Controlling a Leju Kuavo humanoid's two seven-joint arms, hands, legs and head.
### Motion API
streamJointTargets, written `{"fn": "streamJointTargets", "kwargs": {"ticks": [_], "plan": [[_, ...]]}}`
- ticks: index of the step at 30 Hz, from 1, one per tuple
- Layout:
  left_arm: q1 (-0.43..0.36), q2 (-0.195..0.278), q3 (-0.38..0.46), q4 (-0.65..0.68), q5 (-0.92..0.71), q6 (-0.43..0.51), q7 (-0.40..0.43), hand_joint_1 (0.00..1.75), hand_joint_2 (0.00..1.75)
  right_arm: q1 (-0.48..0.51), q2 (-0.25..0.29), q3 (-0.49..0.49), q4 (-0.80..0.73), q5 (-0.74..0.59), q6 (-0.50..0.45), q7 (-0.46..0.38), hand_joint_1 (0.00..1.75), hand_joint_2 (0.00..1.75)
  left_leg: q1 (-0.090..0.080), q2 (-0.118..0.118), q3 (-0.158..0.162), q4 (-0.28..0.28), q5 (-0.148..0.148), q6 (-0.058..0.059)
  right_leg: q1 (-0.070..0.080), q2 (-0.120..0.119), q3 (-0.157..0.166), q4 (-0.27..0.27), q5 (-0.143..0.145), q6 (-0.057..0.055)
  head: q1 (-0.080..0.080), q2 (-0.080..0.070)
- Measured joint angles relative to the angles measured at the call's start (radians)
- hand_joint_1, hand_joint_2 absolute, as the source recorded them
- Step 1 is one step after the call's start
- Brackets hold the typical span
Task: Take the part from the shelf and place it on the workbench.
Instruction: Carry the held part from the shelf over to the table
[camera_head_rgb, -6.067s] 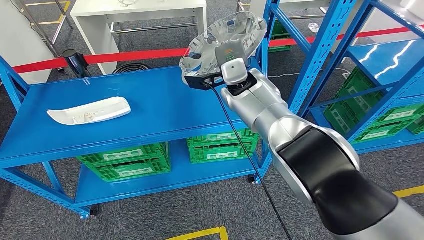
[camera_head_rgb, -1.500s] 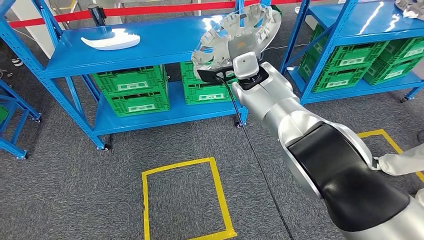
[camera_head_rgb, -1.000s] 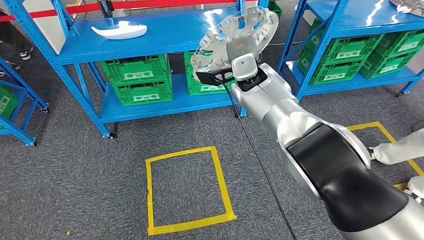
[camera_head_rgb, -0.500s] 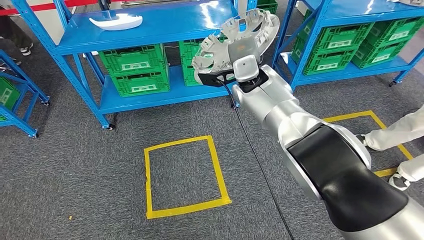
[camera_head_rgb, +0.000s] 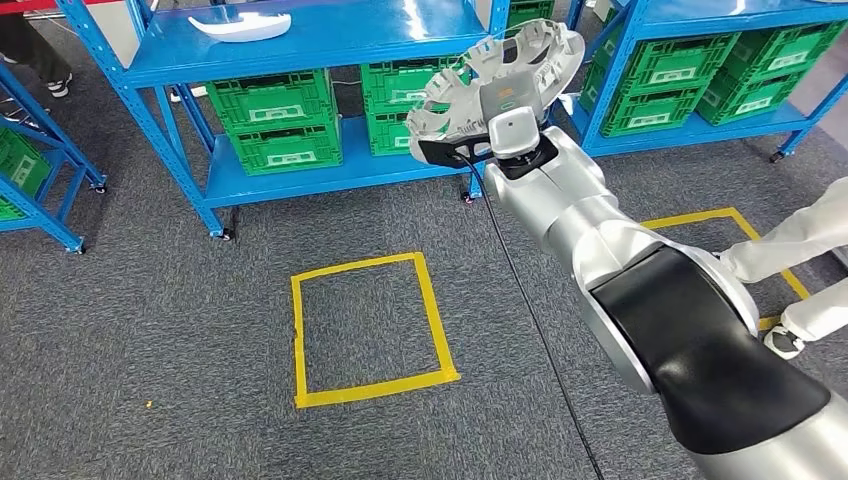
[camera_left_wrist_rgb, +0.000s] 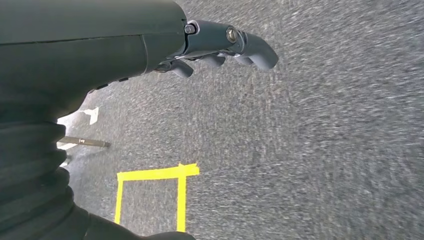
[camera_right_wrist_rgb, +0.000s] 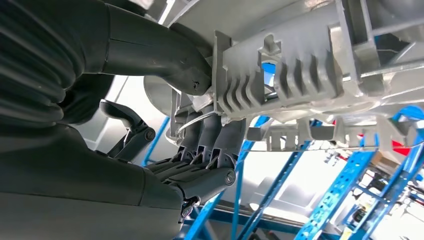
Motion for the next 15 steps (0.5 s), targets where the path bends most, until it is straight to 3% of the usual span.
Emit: {"fn": "streamJointTargets", "kwargs": {"ticks": [1,2,4,5,6,7,9,11,12,13,15], "plan": [[-0.003,0.0,-0.001,0.0,-0.002,-0.003,0.001,0.0,1.75,0.0,-0.009,0.0,0.0,0.0,0.0,0.0,1.75,1.75,0.004,0.002,-0.01,-0.004,0.012,0.008,0.0,0.002,-0.011,0.021,-0.026,0.006,0.001,0.0],[-0.005,-0.001,-0.002,0.0,-0.004,-0.005,0.003,0.0,1.75,0.0,-0.017,-0.001,0.0,0.0,0.0,-0.001,1.75,1.75,0.007,0.004,-0.02,-0.007,0.024,0.015,-0.001,0.004,-0.027,0.065,-0.07,0.011,0.002,0.0],[-0.009,0.0,-0.006,0.0,-0.006,-0.009,0.004,0.0,1.75,-0.001,-0.032,-0.002,0.0,-0.002,0.001,-0.006,1.75,1.75,0.007,0.005,-0.047,-0.006,0.043,0.021,-0.004,0.006,-0.061,0.2,-0.164,0.019,0.004,0.0],[-0.01,0.0,-0.007,0.0,-0.006,-0.011,0.005,0.0,1.75,-0.001,-0.038,-0.002,0.0,-0.004,0.002,-0.011,1.75,1.75,0.007,0.006,-0.06,-0.005,0.052,0.021,-0.005,0.006,-0.073,0.262,-0.183,0.021,0.005,0.0],[-0.011,0.0,-0.008,0.0,-0.006,-0.014,0.005,0.0,1.75,-0.001,-0.042,-0.003,0.0,-0.007,0.005,-0.018,1.75,1.75,0.007,0.007,-0.073,-0.004,0.06,0.02,-0.006,0.006,-0.071,0.297,-0.172,0.022,0.005,0.0],[-0.011,0.0,-0.008,0.0,-0.006,-0.017,0.005,0.0,1.75,-0.001,-0.045,-0.004,0.0,-0.01,0.008,-0.024,1.75,1.75,0.007,0.008,-0.085,-0.001,0.068,0.018,-0.006,0.006,-0.055,0.3,-0.144,0.023,0.005,0.0],[-0.012,-0.001,-0.011,0.0,-0.006,-0.019,0.005,0.0,1.75,-0.001,-0.048,-0.005,0.0,-0.012,0.012,-0.033,1.75,1.75,0.008,0.005,-0.104,0.004,0.082,0.01,-0.009,0.018,0.025,0.208,-0.093,0.019,0.005,0.0],[-0.017,-0.001,-0.013,0.0,-0.006,-0.02,0.006,0.0,1.75,-0.001,-0.05,-0.006,0.0,-0.004,0.014,-0.034,1.75,1.75,0.008,-0.003,-0.119,0.009,0.094,-0.001,-0.01,0.047,0.121,0.067,-0.113,0.013,0.005,0.0],[-0.02,-0.001,-0.014,0.0,-0.006,-0.02,0.006,0.0,1.75,-0.001,-0.052,-0.006,0.0,0.001,0.014,-0.035,1.75,1.75,0.008,-0.006,-0.126,0.01,0.102,-0.007,-0.009,0.056,0.148,0.02,-0.131,0.01,0.005,0.0],[-0.023,-0.001,-0.015,0.0,-0.006,-0.02,0.006,0.0,1.75,-0.001,-0.053,-0.006,0.0,0.004,0.014,-0.035,1.75,1.75,0.007,-0.011,-0.132,0.008,0.11,-0.013,-0.007,0.054,0.16,-0.003,-0.142,0.007,0.005,0.0],[-0.023,0.0,-0.015,0.0,-0.006,-0.02,0.007,0.0,1.75,0.002,-0.055,-0.006,0.0,0.007,0.014,-0.035,1.75,1.75,0.009,-0.018,-0.142,0.011,0.114,-0.025,-0.009,0.035,0.157,-0.012,-0.137,-0.004,0.005,0.0]]}}
